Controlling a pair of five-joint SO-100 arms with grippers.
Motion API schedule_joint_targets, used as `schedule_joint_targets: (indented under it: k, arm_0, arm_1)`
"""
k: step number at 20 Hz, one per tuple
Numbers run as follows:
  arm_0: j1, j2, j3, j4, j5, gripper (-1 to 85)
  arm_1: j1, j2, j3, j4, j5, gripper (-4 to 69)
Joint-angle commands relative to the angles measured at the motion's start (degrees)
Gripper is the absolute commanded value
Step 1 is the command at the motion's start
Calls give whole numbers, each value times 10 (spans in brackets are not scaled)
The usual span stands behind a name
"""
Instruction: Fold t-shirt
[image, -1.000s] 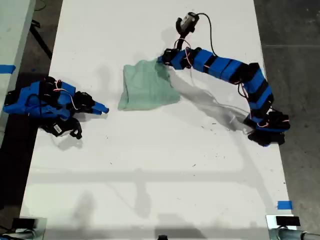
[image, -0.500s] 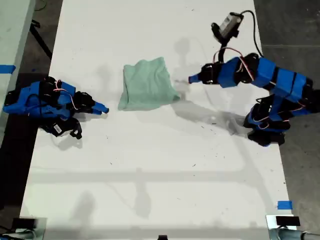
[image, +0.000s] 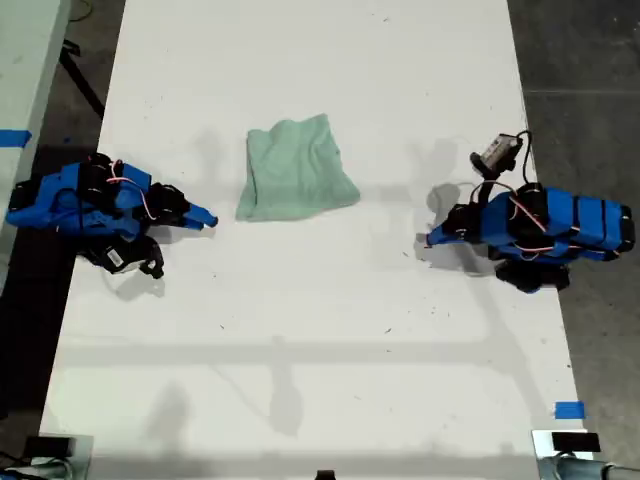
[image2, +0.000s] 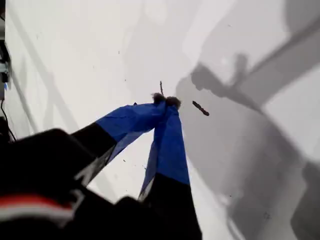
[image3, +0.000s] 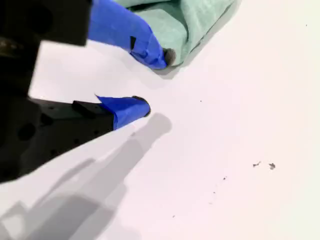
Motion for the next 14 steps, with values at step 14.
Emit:
schedule_joint_targets:
  k: [14]
  arm_0:
    - [6, 2, -4, 3, 4, 152]
  arm_1:
    - [5, 34, 0, 16, -310, -8]
